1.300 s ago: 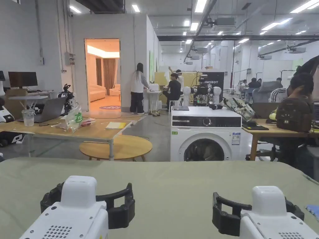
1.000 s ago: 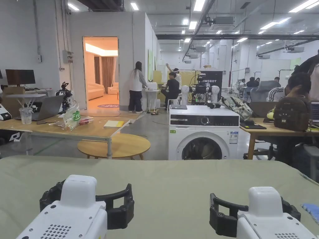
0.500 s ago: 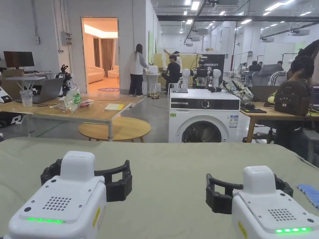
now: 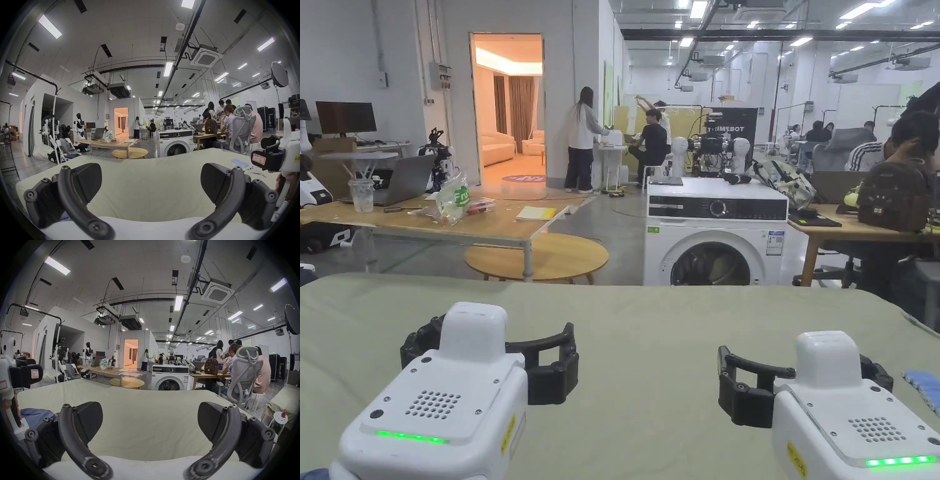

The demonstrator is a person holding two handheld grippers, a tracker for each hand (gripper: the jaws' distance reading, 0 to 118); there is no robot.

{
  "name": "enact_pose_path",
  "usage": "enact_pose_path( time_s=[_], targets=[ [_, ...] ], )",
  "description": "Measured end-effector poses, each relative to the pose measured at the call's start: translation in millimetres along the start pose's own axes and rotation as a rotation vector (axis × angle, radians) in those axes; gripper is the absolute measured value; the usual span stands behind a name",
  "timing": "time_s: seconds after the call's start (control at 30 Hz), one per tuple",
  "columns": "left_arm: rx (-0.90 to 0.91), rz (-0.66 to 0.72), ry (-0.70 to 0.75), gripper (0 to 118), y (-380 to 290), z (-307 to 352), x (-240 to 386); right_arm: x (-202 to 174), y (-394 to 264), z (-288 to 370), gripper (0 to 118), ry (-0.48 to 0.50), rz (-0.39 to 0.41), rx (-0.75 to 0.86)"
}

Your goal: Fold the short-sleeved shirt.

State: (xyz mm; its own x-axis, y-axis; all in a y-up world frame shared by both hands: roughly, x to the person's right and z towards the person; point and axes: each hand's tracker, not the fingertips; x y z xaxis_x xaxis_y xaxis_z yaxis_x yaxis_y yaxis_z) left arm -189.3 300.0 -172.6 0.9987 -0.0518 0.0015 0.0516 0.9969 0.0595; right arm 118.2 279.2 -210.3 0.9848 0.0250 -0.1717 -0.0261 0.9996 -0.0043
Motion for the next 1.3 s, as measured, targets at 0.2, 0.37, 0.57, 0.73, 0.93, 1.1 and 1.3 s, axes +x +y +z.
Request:
enact_pose_path(
  time_s=[0.2,0.37,0.57,0.73,0.93,1.1,1.3],
  targets=[
    [0.009,0.003,0.000,118,2.0,1.9,-1.7,1.4,-0.9,-1.4,116,-0.012,-0.008,-0.024],
    [0.015,0.017,-0.001,118,4.5,3.2,-5.1,0.4,0.4,0.3,116,-0.010,0.001,-0.014],
    [0.018,0.028,-0.025,118,4.4,6.2,-8.5,-2.4,4.2,2.1,116,0.001,0.015,-0.005],
    [0.047,0.009,-0.008,118,6.9,8.2,-8.5,-3.5,2.9,2.7,116,-0.002,0.032,-0.003],
    [0.041,-0.010,0.003,118,9.6,8.1,-6.3,-5.7,0.8,5.8,108,-0.031,0.031,0.016],
    [0.038,-0.011,0.001,44,6.7,11.2,-6.3,-1.7,-0.5,6.1,34,-0.016,0.028,0.009],
    [0.007,0.042,-0.035,0,3.7,9.8,-11.4,5.6,-8.6,7.0,0,-0.008,-0.019,-0.024]
  ],
)
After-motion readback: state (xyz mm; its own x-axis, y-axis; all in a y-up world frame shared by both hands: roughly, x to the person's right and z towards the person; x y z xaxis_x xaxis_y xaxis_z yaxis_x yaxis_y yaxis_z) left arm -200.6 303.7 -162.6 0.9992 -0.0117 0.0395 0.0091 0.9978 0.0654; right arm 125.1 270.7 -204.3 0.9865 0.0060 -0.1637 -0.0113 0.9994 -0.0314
